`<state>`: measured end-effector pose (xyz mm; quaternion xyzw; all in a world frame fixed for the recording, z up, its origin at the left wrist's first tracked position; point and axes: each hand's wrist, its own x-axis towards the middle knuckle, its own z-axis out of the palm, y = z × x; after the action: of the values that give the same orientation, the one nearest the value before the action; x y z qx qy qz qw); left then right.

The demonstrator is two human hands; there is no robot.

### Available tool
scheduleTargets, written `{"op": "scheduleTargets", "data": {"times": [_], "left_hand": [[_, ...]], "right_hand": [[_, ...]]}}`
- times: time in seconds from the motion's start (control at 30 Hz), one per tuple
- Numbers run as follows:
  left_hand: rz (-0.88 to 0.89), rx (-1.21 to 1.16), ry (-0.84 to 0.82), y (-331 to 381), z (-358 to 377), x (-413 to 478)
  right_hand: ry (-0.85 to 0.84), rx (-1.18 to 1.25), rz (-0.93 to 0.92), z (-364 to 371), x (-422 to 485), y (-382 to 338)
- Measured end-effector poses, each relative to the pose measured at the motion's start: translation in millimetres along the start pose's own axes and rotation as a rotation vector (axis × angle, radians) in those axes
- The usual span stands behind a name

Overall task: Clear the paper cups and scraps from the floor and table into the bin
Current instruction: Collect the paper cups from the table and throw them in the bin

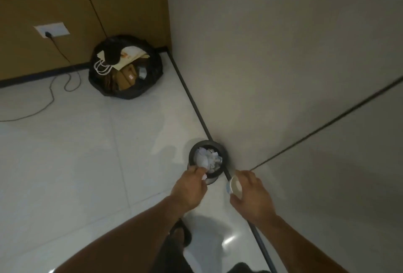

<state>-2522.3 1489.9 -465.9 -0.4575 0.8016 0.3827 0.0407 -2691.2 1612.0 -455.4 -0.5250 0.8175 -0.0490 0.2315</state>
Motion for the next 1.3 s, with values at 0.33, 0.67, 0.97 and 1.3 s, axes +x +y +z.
{"op": "scheduleTargets", "data": {"times": [0.33, 0.67, 0.97, 1.3], "left_hand": [[0.136, 0.067, 0.040, -113.8, 131.8, 260.0], [0.157, 0.468, -0.011, -213.6, 297.6, 350.1], [0.094, 0.446, -0.018, -211.7, 289.2, 345.3], [-0.105, 0.417, 0.013, -176.6, 171.1, 238.9]], "right_hand": [[-0.034, 0.004, -0.043, 178.6, 255.2, 72.6], [0.084, -0.233, -0.182, 345.0, 348.5, 161.7], [0.036, -0.241, -0.153, 347.3, 343.3, 158.2], [-0.029, -0.139, -0.192, 242.1, 279.9, 94.9]]}}
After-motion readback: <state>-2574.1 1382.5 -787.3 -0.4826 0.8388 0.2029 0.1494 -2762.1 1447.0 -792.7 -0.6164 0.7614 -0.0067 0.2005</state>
